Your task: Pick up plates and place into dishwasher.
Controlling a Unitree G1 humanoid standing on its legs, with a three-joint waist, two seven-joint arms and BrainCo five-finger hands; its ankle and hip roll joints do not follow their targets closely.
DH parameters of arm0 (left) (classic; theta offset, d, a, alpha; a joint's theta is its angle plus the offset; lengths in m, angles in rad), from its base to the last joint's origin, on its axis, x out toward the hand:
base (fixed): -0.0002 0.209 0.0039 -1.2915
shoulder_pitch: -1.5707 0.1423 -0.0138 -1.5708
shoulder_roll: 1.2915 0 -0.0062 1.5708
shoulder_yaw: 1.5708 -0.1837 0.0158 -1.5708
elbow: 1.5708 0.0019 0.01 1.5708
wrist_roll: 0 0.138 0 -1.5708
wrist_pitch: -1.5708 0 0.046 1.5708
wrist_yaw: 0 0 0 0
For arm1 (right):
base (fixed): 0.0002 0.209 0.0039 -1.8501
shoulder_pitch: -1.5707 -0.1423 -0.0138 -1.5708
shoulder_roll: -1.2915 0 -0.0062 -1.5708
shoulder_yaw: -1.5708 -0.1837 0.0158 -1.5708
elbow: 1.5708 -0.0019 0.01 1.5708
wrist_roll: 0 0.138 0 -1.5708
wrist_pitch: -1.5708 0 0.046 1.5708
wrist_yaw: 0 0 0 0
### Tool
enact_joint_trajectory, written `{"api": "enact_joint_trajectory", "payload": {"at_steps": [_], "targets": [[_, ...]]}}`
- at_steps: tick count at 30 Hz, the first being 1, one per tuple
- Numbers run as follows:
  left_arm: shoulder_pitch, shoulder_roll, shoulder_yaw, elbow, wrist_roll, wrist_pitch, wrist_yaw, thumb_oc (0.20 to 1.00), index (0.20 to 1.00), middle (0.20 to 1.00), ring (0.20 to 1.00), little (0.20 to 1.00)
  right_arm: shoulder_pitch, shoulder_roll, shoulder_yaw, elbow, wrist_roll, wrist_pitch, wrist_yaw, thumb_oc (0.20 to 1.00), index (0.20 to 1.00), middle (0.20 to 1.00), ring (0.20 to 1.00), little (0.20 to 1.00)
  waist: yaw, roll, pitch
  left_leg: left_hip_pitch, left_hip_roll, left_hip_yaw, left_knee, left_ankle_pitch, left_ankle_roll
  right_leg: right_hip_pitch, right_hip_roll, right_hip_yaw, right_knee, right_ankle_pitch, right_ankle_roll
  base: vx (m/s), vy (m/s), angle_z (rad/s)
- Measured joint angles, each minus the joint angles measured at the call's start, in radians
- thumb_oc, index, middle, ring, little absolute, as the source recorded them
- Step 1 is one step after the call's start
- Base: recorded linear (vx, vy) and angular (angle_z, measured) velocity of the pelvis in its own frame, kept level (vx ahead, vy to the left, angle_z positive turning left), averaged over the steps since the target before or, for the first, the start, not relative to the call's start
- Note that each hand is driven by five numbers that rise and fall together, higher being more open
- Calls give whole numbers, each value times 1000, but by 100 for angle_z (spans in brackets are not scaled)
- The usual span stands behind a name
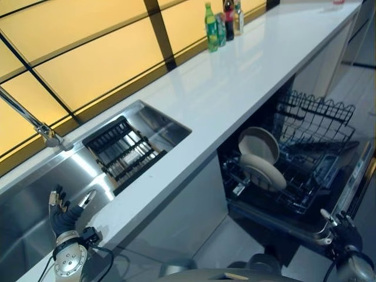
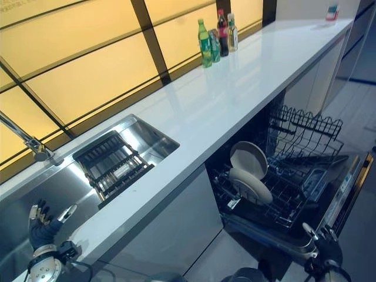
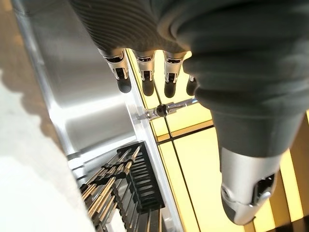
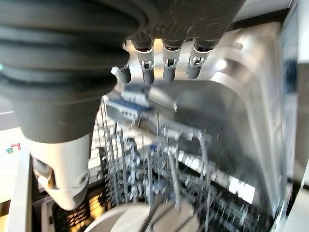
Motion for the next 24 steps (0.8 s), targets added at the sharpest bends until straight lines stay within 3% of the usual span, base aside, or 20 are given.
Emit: {"api": "enact_joint_trajectory", "payload": {"at_steps": [2,6,7,17,24], "targets": [[-21,-2,-37,-3,0,3,19,1000,1000,1000,1000,1000,-37,-12,16,-3,-3,-27,-2,1000,1000,1000,1000,1000,-7,25,5,-21,-15,-11,-2,12,13,-5,-9,4,-38,32,8,-124,145,-4],[-54,-14,-55,-2,0,3,69,1000,1000,1000,1000,1000,-66,-6,78,-6,-9,-51,-24,1000,1000,1000,1000,1000,-4,38,2,-81,-29,14,-2,17,37,-15,-26,7,-130,76,24,-108,96,-12],[-62,-15,-61,-2,-1,3,86,1000,1000,1000,1000,1000,-71,-3,80,-7,-10,-54,-34,1000,1000,1000,1000,1000,-3,46,0,-94,-27,17,-3,21,40,-21,-27,8,-112,79,14,-92,45,-1],[-107,-27,-89,36,-1,0,154,1000,1000,1000,1000,1000,-103,-31,94,-8,-27,-63,-88,1000,1000,1000,1000,1000,-6,48,2,-96,-30,14,-7,32,29,0,-25,-11,-166,106,22,-56,33,1],[-109,-27,-100,63,-2,-12,167,1000,1000,1000,1000,1000,-174,-65,88,-7,-93,-57,-259,1000,1000,1000,1000,1000,-4,66,7,-116,-41,12,-21,40,32,-26,-38,-13,-167,106,23,-102,69,0]]}}
